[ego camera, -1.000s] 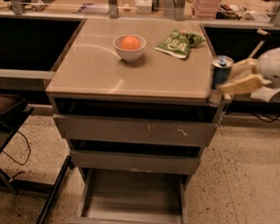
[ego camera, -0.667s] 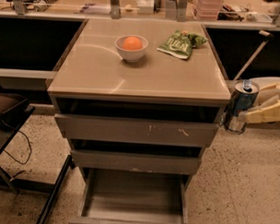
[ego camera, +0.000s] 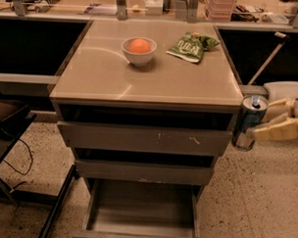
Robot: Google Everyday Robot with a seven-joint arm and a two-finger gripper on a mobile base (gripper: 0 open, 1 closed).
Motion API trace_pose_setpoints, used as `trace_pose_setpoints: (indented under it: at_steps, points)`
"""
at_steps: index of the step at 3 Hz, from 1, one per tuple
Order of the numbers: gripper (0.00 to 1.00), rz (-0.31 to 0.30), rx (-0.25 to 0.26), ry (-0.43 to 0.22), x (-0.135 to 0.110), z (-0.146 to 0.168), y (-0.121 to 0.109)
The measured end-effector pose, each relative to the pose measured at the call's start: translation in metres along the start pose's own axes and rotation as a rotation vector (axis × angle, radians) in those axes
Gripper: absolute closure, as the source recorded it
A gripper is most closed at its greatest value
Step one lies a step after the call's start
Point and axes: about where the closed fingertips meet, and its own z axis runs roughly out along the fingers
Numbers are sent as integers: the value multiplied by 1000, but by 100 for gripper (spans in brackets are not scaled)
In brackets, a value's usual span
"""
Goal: Place redbull can into bottom drawer
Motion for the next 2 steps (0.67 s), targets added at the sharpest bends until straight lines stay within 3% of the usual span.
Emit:
trace_pose_setpoints:
  at_steps: [1,2]
  points:
    - [100,-52,81,-103,15,18,26]
    - [100,-75,162,-191,49,50,50]
